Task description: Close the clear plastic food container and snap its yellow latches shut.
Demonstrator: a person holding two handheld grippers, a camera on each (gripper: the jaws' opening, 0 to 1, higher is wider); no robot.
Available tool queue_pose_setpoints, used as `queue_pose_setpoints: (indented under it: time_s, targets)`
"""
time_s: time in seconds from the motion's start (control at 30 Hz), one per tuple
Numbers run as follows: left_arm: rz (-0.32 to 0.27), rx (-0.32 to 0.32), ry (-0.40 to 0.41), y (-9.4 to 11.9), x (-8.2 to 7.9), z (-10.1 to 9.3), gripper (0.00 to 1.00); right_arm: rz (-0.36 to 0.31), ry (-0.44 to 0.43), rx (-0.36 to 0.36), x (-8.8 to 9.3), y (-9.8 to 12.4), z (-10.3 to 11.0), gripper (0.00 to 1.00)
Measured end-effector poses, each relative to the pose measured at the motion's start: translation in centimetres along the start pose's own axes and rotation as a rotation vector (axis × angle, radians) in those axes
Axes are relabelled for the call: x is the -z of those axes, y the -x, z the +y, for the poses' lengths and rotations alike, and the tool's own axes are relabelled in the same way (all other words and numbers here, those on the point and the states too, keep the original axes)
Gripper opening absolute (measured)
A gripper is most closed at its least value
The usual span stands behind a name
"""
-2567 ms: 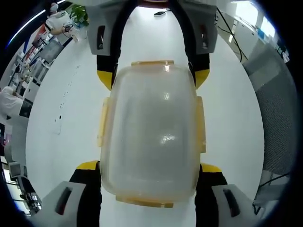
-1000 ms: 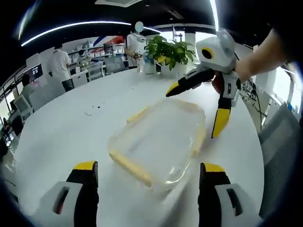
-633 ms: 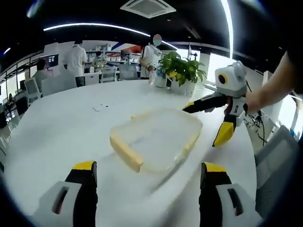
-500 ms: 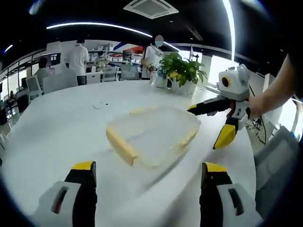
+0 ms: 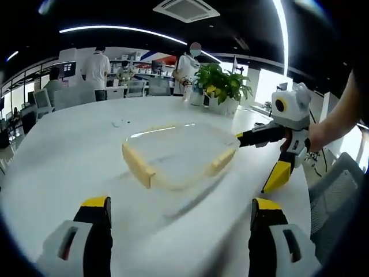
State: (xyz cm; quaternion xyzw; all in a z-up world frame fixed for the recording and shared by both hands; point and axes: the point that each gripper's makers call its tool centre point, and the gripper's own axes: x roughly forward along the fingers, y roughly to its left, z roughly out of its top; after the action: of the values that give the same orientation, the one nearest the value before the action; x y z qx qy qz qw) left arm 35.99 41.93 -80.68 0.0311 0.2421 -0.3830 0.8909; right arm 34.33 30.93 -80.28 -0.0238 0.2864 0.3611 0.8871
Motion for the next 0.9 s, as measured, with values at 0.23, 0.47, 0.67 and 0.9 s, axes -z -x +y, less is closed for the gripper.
queue_pose_setpoints:
  time_s: [0.23,0.47,0.67,0.9]
  targets:
    - [0.000,0.000,-0.002,0.4,0.1,-0.1,0.99,-0.008,-0.006,0.008,-0.2,0.2,-0.3,1.00]
    - [-0.011,-0.022,0.035,1.0,0.2,0.5,0.98,0.003,0.003,0.016,0.0,0.6,-0.6,0.99]
    - [0.002,-0.023,0.049,1.5,0.8,0.4,0.96,-0.001,-0.009,0.029,-0.1,1.4,-1.1,0.99]
    - [-0.016,-0.039,0.081,2.7,0.8,0.6,0.96,-0.022,-0.044,0.048,-0.2,3.0,-1.6,0.98]
